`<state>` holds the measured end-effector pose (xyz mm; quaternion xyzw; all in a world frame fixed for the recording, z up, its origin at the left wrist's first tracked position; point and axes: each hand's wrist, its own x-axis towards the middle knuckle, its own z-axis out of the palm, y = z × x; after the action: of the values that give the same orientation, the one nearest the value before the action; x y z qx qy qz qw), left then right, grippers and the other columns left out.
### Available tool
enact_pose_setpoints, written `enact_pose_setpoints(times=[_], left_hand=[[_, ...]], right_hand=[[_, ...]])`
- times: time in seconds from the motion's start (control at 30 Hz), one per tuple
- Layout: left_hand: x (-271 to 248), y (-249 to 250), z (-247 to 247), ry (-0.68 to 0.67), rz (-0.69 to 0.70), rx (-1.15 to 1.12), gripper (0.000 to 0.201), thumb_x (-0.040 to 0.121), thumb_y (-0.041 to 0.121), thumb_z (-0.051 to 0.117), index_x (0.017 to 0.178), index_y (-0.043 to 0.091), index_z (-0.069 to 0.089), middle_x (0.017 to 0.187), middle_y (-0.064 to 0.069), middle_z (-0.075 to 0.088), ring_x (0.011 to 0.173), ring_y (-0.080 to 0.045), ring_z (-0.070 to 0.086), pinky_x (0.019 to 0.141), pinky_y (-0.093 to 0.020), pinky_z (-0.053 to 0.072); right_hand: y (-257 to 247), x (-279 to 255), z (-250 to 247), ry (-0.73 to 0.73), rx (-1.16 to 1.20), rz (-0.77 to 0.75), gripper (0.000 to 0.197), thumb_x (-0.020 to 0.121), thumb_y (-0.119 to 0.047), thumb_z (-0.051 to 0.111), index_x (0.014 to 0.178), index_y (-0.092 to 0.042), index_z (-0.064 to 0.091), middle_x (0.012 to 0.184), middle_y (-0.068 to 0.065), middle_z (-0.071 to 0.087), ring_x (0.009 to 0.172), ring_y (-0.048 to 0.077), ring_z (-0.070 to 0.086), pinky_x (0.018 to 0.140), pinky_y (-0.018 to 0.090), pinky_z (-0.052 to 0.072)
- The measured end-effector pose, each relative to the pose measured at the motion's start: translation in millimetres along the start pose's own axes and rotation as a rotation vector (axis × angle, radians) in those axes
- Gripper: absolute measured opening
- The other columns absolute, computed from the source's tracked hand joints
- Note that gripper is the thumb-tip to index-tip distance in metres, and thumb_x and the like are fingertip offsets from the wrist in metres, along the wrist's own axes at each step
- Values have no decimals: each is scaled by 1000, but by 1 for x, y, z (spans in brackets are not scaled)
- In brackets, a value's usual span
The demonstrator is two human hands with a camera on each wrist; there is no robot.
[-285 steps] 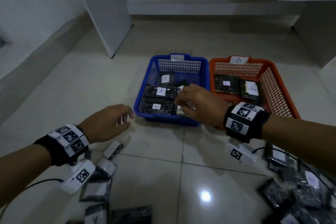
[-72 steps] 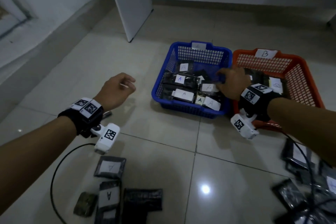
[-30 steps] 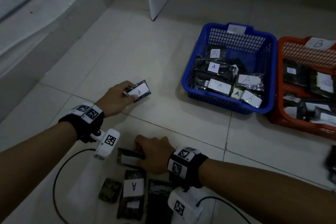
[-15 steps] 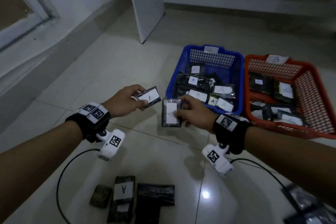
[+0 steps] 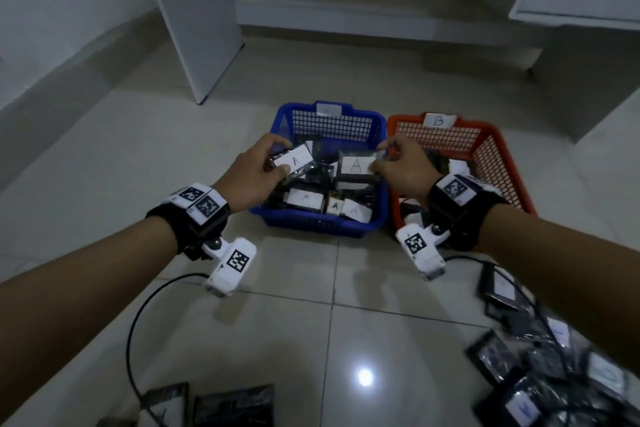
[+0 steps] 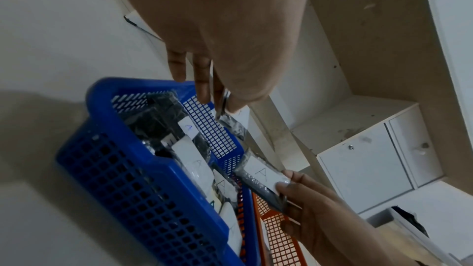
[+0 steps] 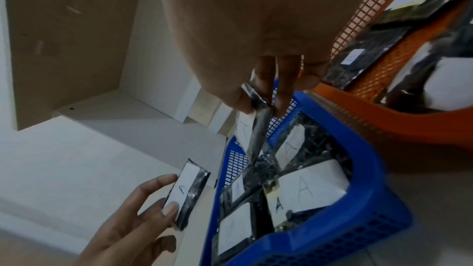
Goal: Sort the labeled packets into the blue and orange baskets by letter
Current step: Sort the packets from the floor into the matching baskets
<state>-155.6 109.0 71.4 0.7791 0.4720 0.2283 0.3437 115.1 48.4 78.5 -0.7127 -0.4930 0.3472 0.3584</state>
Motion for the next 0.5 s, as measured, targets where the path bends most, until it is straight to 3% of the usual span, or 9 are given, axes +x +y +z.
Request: enact_pose_setpoints(times=[0.1,0.17,0.23,0.27,0.37,0.5], left_hand=[[19,-1,16,-11,-39,42,33,96,22,58,126,30,47,104,-3,67,85,-21,63,70,-28,44],[28,-2,22,-32,-52,59,33,97,22,57,127,29,48,104,-7,67,86,-21,63,71,-28,44],[34,-3,24,-37,-56,66,32,98,21,57,127,31,49,103,-6,68,88,-20,64,71,-27,45],[36,-3,24,-35,-52,64,32,98,21,57,126,32,49,104,-5,68,90,-19,65,71,-26,47],[37,-4,24,-39,-37,36,31,97,19,57,124,34,51,114,1,66,97,-18,65,77,-26,51],[36,-5,25,-64,-22,-15,32,96,19,60,121,37,55,120,4,65,104,-17,65,86,-33,57]], right_hand=[[21,7,1,40,-43,10,34,87,-12,73,114,-12,52,82,9,69,78,24,69,78,45,58],[26,9,3,3,20,23,36,88,-11,73,118,-10,53,88,12,70,80,21,68,72,37,58],[31,15,5,-67,55,29,38,89,-13,73,123,-12,56,94,12,74,83,18,71,67,28,55],[34,18,6,-80,26,18,37,88,-14,74,122,-14,59,95,10,74,85,17,71,70,28,56],[40,29,8,35,-138,-27,26,88,-17,73,113,-17,68,98,0,73,93,16,69,88,37,57],[29,27,14,144,-176,-128,20,92,-18,66,111,-16,68,97,-5,66,96,13,64,92,37,55]])
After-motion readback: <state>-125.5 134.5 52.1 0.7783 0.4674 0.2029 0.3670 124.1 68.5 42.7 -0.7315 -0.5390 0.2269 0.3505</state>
